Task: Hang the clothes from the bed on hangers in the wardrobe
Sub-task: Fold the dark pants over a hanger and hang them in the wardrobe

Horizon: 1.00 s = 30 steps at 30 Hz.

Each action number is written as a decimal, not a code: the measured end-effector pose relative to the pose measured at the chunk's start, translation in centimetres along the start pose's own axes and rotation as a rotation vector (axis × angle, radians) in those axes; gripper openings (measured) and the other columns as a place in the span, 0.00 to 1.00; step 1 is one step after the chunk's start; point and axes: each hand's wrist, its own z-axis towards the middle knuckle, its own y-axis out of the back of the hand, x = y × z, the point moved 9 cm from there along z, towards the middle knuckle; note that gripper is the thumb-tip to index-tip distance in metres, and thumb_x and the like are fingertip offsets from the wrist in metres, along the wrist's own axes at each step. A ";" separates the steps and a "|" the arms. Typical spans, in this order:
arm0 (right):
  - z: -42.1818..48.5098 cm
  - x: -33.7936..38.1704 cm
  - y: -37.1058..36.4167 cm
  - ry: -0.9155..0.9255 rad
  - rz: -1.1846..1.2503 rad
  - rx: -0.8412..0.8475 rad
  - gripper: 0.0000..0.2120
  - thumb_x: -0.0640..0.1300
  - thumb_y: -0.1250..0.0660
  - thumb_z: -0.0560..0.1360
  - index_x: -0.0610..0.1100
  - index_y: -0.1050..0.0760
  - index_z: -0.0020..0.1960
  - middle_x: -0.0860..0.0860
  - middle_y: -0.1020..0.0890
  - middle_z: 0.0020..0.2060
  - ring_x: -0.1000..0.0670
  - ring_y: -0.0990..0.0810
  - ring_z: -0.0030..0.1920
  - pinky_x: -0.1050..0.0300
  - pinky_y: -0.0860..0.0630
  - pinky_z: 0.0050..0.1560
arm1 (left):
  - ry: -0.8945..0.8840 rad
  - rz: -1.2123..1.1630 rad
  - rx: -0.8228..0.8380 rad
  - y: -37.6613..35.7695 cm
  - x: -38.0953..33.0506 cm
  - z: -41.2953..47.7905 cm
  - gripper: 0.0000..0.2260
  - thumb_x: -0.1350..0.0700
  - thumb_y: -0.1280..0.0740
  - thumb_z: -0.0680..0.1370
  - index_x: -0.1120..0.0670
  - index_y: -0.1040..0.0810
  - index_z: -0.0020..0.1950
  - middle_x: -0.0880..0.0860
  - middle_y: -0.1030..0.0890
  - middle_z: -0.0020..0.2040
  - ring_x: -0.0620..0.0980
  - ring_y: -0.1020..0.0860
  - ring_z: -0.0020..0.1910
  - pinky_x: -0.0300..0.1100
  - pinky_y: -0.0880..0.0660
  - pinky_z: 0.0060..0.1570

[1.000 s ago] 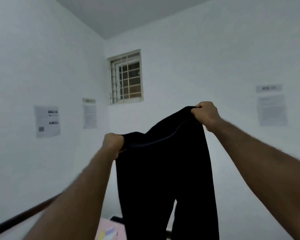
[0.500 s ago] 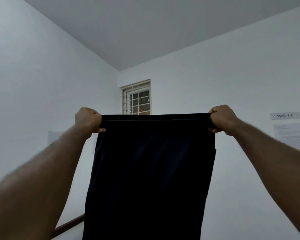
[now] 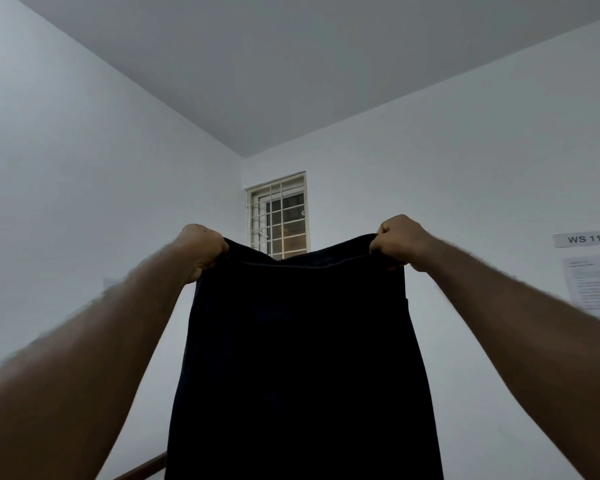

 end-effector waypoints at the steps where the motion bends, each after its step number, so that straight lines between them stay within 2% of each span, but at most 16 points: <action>1: -0.2 0.0 0.2 0.006 -0.074 -0.005 0.04 0.33 0.32 0.69 0.34 0.24 0.44 0.39 0.21 0.42 0.38 0.17 0.37 0.43 0.16 0.39 | -0.022 0.056 0.005 -0.2 0.2 0.1 0.09 0.71 0.39 0.73 0.58 0.27 0.39 0.56 0.31 0.33 0.51 0.31 0.31 0.42 0.34 0.31; 4: -0.7 -0.5 1.2 -0.001 -0.250 -0.007 0.09 0.30 0.39 0.70 0.34 0.23 0.47 0.36 0.17 0.42 0.37 0.16 0.35 0.44 0.16 0.38 | -0.073 0.224 -0.111 1.3 0.9 0.3 0.07 0.68 0.40 0.72 0.60 0.26 0.36 0.56 0.27 0.36 0.53 0.28 0.35 0.41 0.31 0.35; 8: -0.7 -1.7 2.6 -0.036 0.000 -0.061 0.13 0.28 0.46 0.73 0.37 0.24 0.46 0.39 0.22 0.48 0.35 0.16 0.36 0.48 0.18 0.29 | -0.068 0.242 -0.080 1.2 1.3 0.1 0.08 0.66 0.41 0.76 0.61 0.22 0.43 0.60 0.20 0.41 0.55 0.22 0.29 0.39 0.24 0.27; 10: -0.4 -2.5 2.8 -0.087 0.165 -0.106 0.12 0.29 0.45 0.74 0.34 0.23 0.49 0.40 0.23 0.52 0.36 0.17 0.40 0.51 0.21 0.23 | -0.036 0.199 0.022 0.4 1.4 0.2 0.08 0.56 0.37 0.80 0.59 0.22 0.50 0.57 0.18 0.47 0.53 0.18 0.38 0.42 0.20 0.36; 11: -0.2 -2.8 2.7 -0.115 0.234 -0.123 0.12 0.29 0.44 0.75 0.32 0.23 0.51 0.40 0.23 0.53 0.37 0.18 0.43 0.53 0.22 0.22 | -0.008 0.239 0.063 0.2 1.3 0.3 0.13 0.48 0.37 0.80 0.57 0.22 0.53 0.52 0.19 0.49 0.51 0.18 0.44 0.41 0.22 0.43; 12: -0.1 -3.0 2.6 -0.136 0.290 -0.128 0.11 0.30 0.43 0.75 0.31 0.24 0.53 0.40 0.22 0.53 0.37 0.18 0.45 0.55 0.22 0.22 | -0.093 0.444 0.000 0.3 1.0 0.6 0.16 0.43 0.39 0.80 0.55 0.22 0.54 0.49 0.19 0.49 0.50 0.20 0.46 0.39 0.25 0.44; 13: 0.0 -3.1 2.4 -0.143 0.325 -0.112 0.11 0.30 0.42 0.75 0.31 0.24 0.54 0.40 0.22 0.53 0.38 0.19 0.46 0.56 0.22 0.23 | -0.122 0.346 -0.030 0.5 0.5 0.8 0.15 0.44 0.38 0.81 0.55 0.22 0.54 0.48 0.20 0.48 0.49 0.20 0.46 0.38 0.26 0.42; 15: -0.1 -2.8 2.2 -0.130 0.373 -0.050 0.09 0.30 0.41 0.73 0.31 0.25 0.50 0.40 0.23 0.48 0.42 0.20 0.43 0.56 0.20 0.29 | 0.024 -0.286 -0.083 1.0 0.9 1.0 0.06 0.60 0.35 0.80 0.61 0.23 0.53 0.54 0.21 0.49 0.52 0.19 0.45 0.38 0.21 0.34; 16: -0.3 -2.6 2.0 -0.119 0.407 -0.006 0.07 0.30 0.41 0.71 0.33 0.26 0.47 0.42 0.25 0.45 0.44 0.22 0.41 0.55 0.20 0.34 | 0.073 -0.380 -0.106 0.9 1.2 0.7 0.04 0.67 0.34 0.78 0.65 0.23 0.51 0.58 0.22 0.50 0.54 0.19 0.45 0.39 0.19 0.32; 18: -0.6 -2.2 1.7 -0.057 0.439 0.091 0.08 0.27 0.41 0.71 0.36 0.27 0.45 0.44 0.26 0.41 0.48 0.24 0.40 0.55 0.19 0.42 | 0.065 -0.454 -0.015 0.2 0.8 0.2 0.06 0.72 0.33 0.75 0.68 0.24 0.51 0.61 0.22 0.52 0.56 0.19 0.48 0.40 0.18 0.36; 20: -0.8 -2.0 2.1 0.033 0.322 0.105 0.09 0.26 0.37 0.72 0.36 0.25 0.49 0.42 0.22 0.43 0.47 0.21 0.41 0.56 0.18 0.44 | -0.088 -0.316 0.121 -0.3 -0.5 -0.8 0.12 0.73 0.31 0.73 0.67 0.23 0.56 0.62 0.20 0.53 0.55 0.17 0.49 0.38 0.18 0.44; 21: -0.8 -2.1 2.7 0.061 0.247 0.074 0.09 0.27 0.34 0.72 0.35 0.24 0.51 0.41 0.21 0.43 0.46 0.20 0.41 0.58 0.18 0.41 | -0.149 -0.219 0.133 -0.2 -1.0 -1.2 0.13 0.72 0.30 0.73 0.66 0.22 0.56 0.62 0.18 0.51 0.54 0.16 0.48 0.37 0.19 0.44; 24: -0.8 -3.1 4.6 0.083 0.064 -0.052 0.04 0.35 0.28 0.73 0.38 0.23 0.47 0.42 0.19 0.35 0.48 0.21 0.30 0.63 0.25 0.24 | -0.190 0.030 0.070 1.0 -0.9 -1.8 0.06 0.66 0.30 0.76 0.63 0.20 0.52 0.61 0.17 0.43 0.49 0.16 0.35 0.32 0.21 0.35; 25: -0.8 -3.5 5.2 0.083 0.004 -0.091 0.05 0.38 0.27 0.73 0.39 0.22 0.46 0.44 0.20 0.34 0.49 0.23 0.29 0.63 0.28 0.22 | -0.175 0.083 0.043 1.3 -0.6 -1.9 0.05 0.64 0.30 0.76 0.62 0.20 0.51 0.60 0.18 0.39 0.49 0.18 0.31 0.31 0.22 0.31; 27: -0.7 -4.1 5.9 0.091 -0.101 -0.149 0.06 0.43 0.26 0.73 0.41 0.22 0.44 0.48 0.22 0.34 0.49 0.24 0.33 0.62 0.31 0.28 | -0.154 0.135 0.006 1.5 -0.1 -1.9 0.05 0.62 0.29 0.77 0.62 0.20 0.51 0.58 0.20 0.35 0.49 0.23 0.30 0.32 0.24 0.28; 30: -0.5 -4.2 5.5 0.118 -0.161 -0.183 0.07 0.45 0.27 0.73 0.44 0.23 0.44 0.49 0.21 0.38 0.48 0.23 0.41 0.57 0.29 0.40 | -0.147 0.190 -0.020 1.0 0.2 -1.8 0.06 0.62 0.29 0.77 0.62 0.19 0.51 0.57 0.21 0.36 0.48 0.26 0.31 0.37 0.26 0.31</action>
